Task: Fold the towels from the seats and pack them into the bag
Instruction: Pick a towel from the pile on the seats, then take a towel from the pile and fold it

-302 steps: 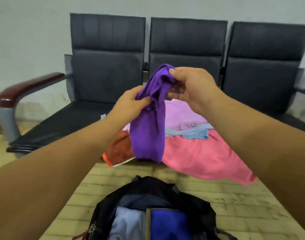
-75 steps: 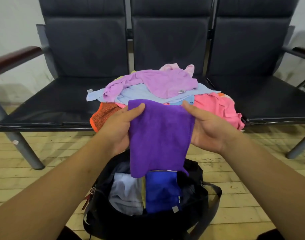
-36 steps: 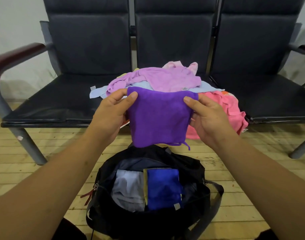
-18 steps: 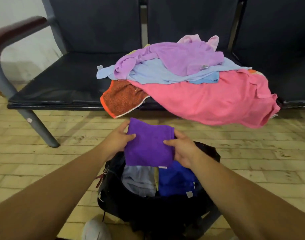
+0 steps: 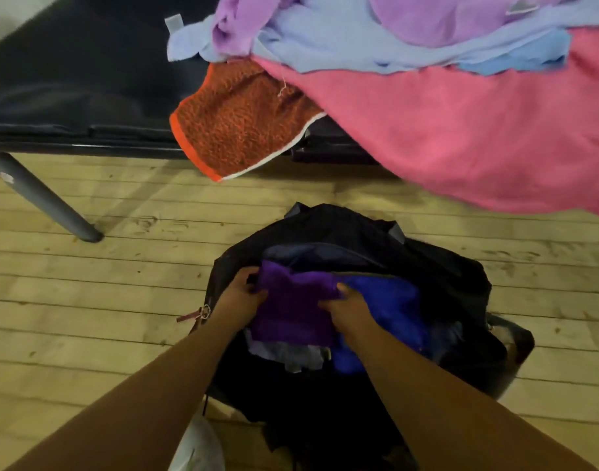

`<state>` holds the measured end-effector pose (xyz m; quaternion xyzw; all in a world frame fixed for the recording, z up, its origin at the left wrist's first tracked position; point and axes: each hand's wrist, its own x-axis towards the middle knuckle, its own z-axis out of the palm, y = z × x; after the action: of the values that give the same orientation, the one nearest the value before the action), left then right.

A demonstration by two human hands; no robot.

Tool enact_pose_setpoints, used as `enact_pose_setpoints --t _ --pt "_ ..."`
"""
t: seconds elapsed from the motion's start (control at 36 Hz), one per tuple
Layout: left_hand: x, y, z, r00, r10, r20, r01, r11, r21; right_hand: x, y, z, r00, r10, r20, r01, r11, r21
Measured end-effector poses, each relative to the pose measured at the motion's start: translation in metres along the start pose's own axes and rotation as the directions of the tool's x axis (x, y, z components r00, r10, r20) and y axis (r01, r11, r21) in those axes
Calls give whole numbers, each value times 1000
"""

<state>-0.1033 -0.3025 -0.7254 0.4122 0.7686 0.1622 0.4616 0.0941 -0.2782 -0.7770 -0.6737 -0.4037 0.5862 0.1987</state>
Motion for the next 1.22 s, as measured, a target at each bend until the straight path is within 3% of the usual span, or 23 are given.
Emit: enact_pose_setpoints --t 0.17,0.36,0.5,0.61,0.72,0.81,0.92,1.08,1.22 --pt "12 -32 25 974 -220 56 200 950 241 -3 19 8 999 33 34 -27 985 -172" --pt "-1 -32 23 982 -183 -39 184 910 371 -20 28 18 998 29 48 -16 968 -250" --pt "-27 -14 15 975 -204 90 125 835 536 -27 26 14 994 -21 103 58 926 -373" --pt "-35 30 -6 986 -98 134 -1 803 596 -37 -11 -18 983 -124 138 176 856 -487" --pt "-41 98 -36 985 75 156 -140 875 463 -54 -78 -68 955 -243 171 297 785 -543" --pt "-57 157 -58 960 249 130 -278 907 317 -73 -133 -105 923 -341 180 385 809 -444" --pt "-80 228 -85 876 478 64 -478 842 249 -102 -201 -150 875 -447 187 485 799 -356" --pt "-92 293 -98 720 676 -155 -596 718 360 -127 -274 -207 760 -650 21 593 679 -433" --pt "-61 320 -91 686 697 -211 -580 698 419 -102 -305 -245 632 -756 -167 513 571 -640"
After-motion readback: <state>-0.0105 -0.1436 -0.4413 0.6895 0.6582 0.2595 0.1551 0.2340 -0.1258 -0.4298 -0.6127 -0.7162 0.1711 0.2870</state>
